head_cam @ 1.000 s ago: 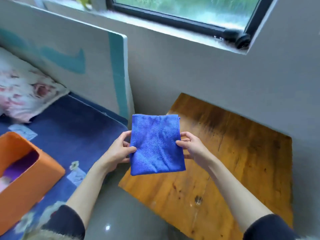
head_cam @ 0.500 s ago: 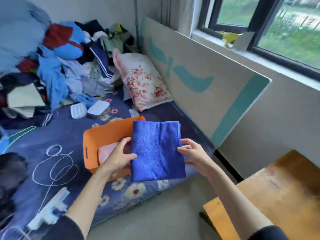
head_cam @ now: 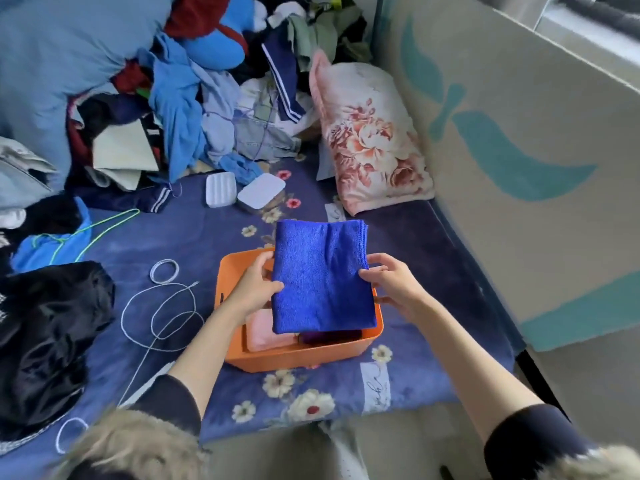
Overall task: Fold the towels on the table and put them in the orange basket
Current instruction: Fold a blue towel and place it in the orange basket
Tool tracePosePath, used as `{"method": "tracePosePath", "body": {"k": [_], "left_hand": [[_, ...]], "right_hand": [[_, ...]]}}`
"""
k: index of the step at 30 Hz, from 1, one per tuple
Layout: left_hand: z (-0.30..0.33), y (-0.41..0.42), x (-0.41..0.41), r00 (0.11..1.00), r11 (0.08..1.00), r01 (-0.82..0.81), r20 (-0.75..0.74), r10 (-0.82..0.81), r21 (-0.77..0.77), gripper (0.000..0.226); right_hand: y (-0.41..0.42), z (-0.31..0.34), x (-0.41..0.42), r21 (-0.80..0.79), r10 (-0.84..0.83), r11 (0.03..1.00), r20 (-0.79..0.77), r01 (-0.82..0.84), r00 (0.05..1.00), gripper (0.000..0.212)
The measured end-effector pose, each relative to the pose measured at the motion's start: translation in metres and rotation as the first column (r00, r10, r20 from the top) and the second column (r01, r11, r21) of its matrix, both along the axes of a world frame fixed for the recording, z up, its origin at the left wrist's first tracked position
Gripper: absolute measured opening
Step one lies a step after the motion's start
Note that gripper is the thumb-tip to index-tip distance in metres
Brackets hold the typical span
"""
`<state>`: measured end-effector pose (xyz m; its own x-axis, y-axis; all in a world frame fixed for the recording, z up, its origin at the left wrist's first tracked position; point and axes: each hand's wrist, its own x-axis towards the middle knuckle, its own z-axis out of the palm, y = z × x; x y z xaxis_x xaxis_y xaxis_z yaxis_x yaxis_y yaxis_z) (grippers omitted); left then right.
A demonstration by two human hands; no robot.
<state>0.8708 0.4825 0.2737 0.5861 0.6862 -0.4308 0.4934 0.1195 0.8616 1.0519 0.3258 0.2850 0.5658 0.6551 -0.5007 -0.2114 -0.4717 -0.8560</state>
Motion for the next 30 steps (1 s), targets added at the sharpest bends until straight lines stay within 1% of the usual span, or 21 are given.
{"method": "tracePosePath", "body": {"k": [2, 4, 6, 8, 12, 15, 16, 17, 19, 21, 22, 23, 25, 28, 30], "left_hand": [[-0.009, 0.020, 0.020, 0.999, 0.999, -0.023, -0.030, 0.022, -0.029, 0.058], [-0.021, 0.038, 0.034, 0.998, 0.998, -0.041, -0.059, 0.038, -0.049, 0.058], [-0.038, 0.053, 0.042, 0.993, 0.997, -0.059, -0.101, 0.053, -0.057, 0.057], [-0.060, 0.063, 0.043, 0.987, 0.994, -0.077, -0.150, 0.066, -0.072, 0.056], [-0.120, 0.066, 0.028, 0.962, 0.986, -0.116, -0.262, 0.082, -0.117, 0.055], [-0.163, 0.066, 0.014, 0.934, 0.968, -0.164, -0.346, 0.090, -0.191, 0.056], [-0.174, 0.068, 0.010, 0.921, 0.968, -0.167, -0.381, 0.085, -0.188, 0.057], [-0.183, 0.070, 0.006, 0.904, 0.978, -0.148, -0.422, 0.073, -0.147, 0.058], [-0.202, 0.075, -0.001, 0.846, 0.999, -0.030, -0.532, 0.034, 0.016, 0.064], [-0.216, 0.081, -0.003, 0.758, 0.979, 0.120, -0.652, 0.015, 0.163, 0.070], [-0.223, 0.085, -0.002, 0.716, 0.962, 0.181, -0.698, 0.013, 0.204, 0.070], [-0.228, 0.088, -0.001, 0.684, 0.949, 0.221, -0.729, 0.012, 0.224, 0.069], [-0.241, 0.096, 0.001, 0.647, 0.935, 0.266, -0.762, 0.009, 0.236, 0.071], [-0.255, 0.103, -0.002, 0.594, 0.939, 0.285, -0.805, -0.014, 0.193, 0.077], [-0.261, 0.102, -0.005, 0.568, 0.939, 0.298, -0.822, -0.028, 0.173, 0.081]], "right_hand": [[0.026, -0.009, 0.019, -0.039, 0.011, 0.999, -0.004, -0.011, 1.000, 0.029], [0.049, -0.020, 0.034, -0.063, 0.009, 0.998, -0.032, -0.011, 0.999, 0.025], [0.069, -0.036, 0.043, -0.092, 0.017, 0.995, -0.052, -0.022, 0.998, 0.019], [0.085, -0.055, 0.045, -0.140, 0.037, 0.989, -0.064, -0.046, 0.997, 0.018], [0.102, -0.112, 0.032, -0.270, 0.059, 0.959, -0.114, -0.088, 0.992, 0.021], [0.113, -0.159, 0.021, -0.337, 0.080, 0.932, -0.162, -0.131, 0.984, 0.022], [0.116, -0.174, 0.016, -0.359, 0.079, 0.923, -0.183, -0.141, 0.980, 0.022], [0.120, -0.188, 0.010, -0.380, 0.077, 0.913, -0.200, -0.150, 0.977, 0.022], [0.131, -0.215, -0.002, -0.413, 0.079, 0.895, -0.227, -0.169, 0.971, 0.023], [0.145, -0.240, -0.015, -0.428, 0.106, 0.882, -0.222, -0.195, 0.969, 0.025], [0.153, -0.251, -0.021, -0.433, 0.123, 0.879, -0.202, -0.202, 0.972, 0.028], [0.160, -0.260, -0.026, -0.436, 0.137, 0.877, -0.176, -0.202, 0.975, 0.030], [0.174, -0.275, -0.034, -0.439, 0.159, 0.876, -0.123, -0.197, 0.980, 0.030], [0.186, -0.288, -0.042, -0.458, 0.175, 0.865, -0.107, -0.205, 0.979, 0.029], [0.188, -0.293, -0.045, -0.476, 0.195, 0.852, -0.097, -0.217, 0.976, 0.032]]}}
